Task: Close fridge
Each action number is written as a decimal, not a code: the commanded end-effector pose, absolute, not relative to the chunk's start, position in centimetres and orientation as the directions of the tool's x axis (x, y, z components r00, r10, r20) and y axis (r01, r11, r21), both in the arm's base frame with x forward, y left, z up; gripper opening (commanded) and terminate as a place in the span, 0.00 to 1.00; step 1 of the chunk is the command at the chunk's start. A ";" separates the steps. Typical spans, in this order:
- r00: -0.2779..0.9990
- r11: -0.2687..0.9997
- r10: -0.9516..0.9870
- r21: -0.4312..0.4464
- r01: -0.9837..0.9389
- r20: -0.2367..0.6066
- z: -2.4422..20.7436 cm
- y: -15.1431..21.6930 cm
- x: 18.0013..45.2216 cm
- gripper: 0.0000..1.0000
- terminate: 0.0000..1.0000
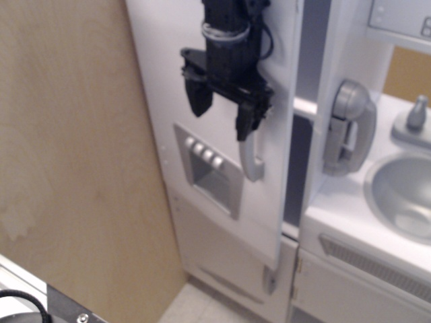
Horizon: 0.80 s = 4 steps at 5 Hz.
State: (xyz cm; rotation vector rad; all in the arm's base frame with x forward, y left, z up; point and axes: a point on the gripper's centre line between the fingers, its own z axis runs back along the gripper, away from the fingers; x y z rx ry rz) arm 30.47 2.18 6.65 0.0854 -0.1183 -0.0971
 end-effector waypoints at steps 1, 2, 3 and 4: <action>0.975 0.997 -0.055 0.073 0.041 0.213 8.5 2.1 33.4 1.00 0.00; 0.977 0.997 -0.039 0.070 0.025 0.208 8.6 2.1 34.2 1.00 0.00; 0.981 0.999 -0.010 0.040 0.003 0.192 8.8 2.3 35.4 1.00 0.00; 0.982 0.999 -0.004 0.037 -0.003 0.191 9.1 2.3 35.7 1.00 0.00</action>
